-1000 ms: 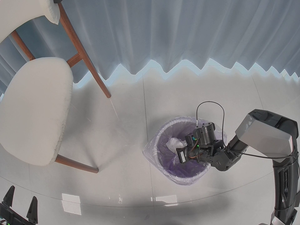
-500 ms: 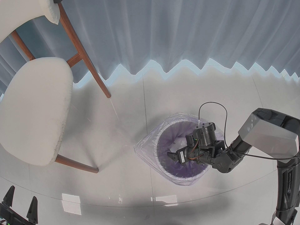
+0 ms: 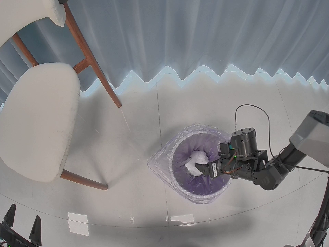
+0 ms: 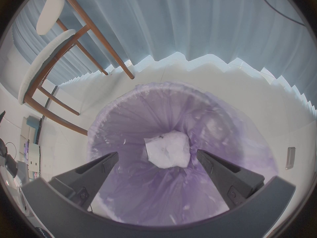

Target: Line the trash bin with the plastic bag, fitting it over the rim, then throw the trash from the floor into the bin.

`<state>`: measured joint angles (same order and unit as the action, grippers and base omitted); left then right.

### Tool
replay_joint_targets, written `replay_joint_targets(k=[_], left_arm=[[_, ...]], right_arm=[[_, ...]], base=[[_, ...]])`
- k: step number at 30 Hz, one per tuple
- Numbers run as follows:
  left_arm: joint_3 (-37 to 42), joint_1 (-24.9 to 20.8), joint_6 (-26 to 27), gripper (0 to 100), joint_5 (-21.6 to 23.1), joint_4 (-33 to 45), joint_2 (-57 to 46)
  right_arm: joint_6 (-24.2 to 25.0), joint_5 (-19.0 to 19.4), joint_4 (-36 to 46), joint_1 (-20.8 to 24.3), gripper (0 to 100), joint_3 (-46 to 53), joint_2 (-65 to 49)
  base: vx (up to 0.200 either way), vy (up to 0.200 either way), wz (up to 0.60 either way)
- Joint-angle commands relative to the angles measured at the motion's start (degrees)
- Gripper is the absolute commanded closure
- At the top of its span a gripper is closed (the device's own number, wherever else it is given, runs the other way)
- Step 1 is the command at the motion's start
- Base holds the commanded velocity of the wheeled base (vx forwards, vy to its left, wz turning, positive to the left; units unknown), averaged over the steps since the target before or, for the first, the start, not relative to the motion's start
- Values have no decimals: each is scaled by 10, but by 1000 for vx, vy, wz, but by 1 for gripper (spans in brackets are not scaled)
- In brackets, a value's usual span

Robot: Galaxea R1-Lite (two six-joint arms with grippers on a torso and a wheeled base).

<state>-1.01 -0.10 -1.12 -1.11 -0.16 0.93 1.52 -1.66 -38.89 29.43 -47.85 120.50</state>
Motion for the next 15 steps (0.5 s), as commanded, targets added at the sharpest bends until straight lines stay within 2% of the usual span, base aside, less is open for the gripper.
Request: replay_joint_targets(k=[1, 7, 15], left_arm=[[10, -1, 0, 0, 0, 0, -9], [10, 0, 0, 0, 0, 0, -9], [10, -1, 0, 0, 0, 0, -9]], right_arm=[[6, -3, 0, -5, 0, 73, -102], [6, -10, 3, -28, 0, 154, -198], [5, -10, 33, -97, 0, 279, -361]], base=[[0, 0, 0], [0, 0, 0], [0, 0, 0]])
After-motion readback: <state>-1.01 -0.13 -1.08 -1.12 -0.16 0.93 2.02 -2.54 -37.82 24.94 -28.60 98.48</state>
